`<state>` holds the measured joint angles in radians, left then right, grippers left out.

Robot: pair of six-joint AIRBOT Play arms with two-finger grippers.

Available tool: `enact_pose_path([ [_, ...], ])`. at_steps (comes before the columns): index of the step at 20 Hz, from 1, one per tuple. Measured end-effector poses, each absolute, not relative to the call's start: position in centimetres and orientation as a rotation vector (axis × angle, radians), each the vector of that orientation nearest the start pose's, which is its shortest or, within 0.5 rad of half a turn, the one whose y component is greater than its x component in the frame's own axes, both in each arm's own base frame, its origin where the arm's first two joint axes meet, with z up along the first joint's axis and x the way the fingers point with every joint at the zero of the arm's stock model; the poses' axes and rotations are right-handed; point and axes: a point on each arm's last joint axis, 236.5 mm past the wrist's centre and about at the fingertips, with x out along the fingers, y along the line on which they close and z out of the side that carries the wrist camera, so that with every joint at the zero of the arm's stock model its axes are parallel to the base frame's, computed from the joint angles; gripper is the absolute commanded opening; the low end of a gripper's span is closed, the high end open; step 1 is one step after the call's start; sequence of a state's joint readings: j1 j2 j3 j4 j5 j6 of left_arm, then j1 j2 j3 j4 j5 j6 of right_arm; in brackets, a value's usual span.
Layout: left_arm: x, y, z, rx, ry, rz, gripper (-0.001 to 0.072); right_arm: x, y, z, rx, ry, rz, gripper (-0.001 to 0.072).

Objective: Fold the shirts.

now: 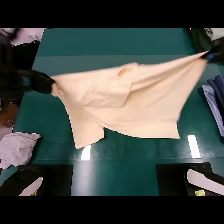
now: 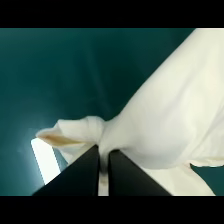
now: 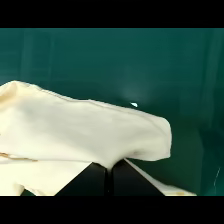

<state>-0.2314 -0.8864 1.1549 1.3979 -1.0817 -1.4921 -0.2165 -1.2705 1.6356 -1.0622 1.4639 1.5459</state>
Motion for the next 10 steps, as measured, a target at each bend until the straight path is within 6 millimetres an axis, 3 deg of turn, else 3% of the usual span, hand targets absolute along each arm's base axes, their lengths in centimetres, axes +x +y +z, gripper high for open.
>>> enact_pose_path([
  [3,37.1,-12.0,12.0,0.021,0.85,-0.337,0.0031,43.8,4.1,13.1,0.421,1.085,0.226,0.0019],
  [6,40.0,-12.1,8.8,-0.013,0.866,-0.3,0.0032,46.2,5.0,10.2,0.424,1.071,0.216,0.0038],
  [7,40.9,-11.9,8.3,-0.035,0.866,-0.281,0.0043,46.8,5.0,9.9,0.423,1.057,0.209,0.0288],
  [8,41.8,-11.5,7.9,-0.06,0.868,-0.258,0.0235,47.5,4.9,10.0,0.424,1.033,0.201,0.0557],
  [9,42.5,-10.9,7.8,-0.081,0.869,-0.237,0.0417,48.0,4.5,10.3,0.423,1.011,0.194,0.0598],
  [10,43.1,-10.3,7.9,-0.1,0.865,-0.216,0.0426,48.4,4.1,10.9,0.425,0.992,0.187,0.0514],
])
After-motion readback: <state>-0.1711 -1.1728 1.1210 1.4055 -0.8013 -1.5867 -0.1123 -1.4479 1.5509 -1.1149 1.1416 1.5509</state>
